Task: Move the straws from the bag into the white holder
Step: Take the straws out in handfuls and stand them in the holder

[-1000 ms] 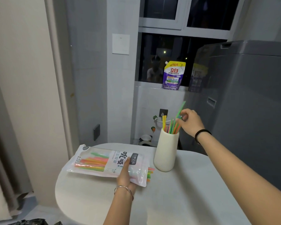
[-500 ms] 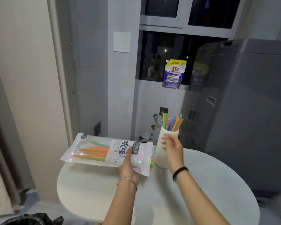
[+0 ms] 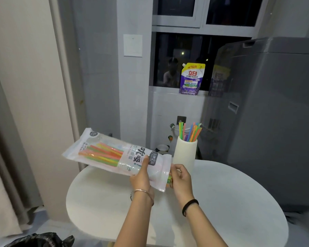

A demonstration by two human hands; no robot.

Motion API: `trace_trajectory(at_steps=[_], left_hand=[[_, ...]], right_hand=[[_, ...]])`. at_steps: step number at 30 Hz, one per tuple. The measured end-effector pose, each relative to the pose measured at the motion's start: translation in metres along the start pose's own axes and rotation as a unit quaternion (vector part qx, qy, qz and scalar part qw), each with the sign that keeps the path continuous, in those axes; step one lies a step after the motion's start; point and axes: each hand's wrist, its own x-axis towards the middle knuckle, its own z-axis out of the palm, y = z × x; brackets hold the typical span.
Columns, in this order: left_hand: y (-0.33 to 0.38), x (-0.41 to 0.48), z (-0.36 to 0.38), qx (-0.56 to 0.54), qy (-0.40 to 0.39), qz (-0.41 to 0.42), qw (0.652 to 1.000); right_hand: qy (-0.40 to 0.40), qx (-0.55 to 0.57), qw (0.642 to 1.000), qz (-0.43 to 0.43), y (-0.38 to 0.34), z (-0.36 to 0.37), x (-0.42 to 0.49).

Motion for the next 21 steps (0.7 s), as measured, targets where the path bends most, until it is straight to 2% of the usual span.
trace_trajectory(at_steps=[3,7,9,14,17,21], left_hand=[[0.004,0.005,-0.006,-0.053,-0.018,-0.057,0.997],[0.006,0.015,-0.012,-0.099,-0.024,-0.099,0.990],[0.005,0.014,-0.011,-0.114,-0.021,-0.103,0.988],[-0.004,0.004,-0.004,-0.116,-0.033,-0.120,0.985],[-0.005,0.003,-0.003,-0.122,-0.034,-0.125,0.984],[0.002,0.009,-0.005,-0.137,-0.033,-0.124,0.982]], right_hand=[[0.021,0.015,0.999,-0.036,-0.008,-0.009,0.003],[0.125,0.052,0.989,-0.053,-0.018,-0.024,0.008],[0.115,0.079,0.990,-0.038,-0.020,-0.025,0.007],[0.008,0.078,0.997,0.015,-0.016,-0.011,0.001],[0.016,0.070,0.997,0.008,-0.019,-0.015,0.003],[0.083,0.109,0.991,0.002,-0.025,-0.032,0.011]])
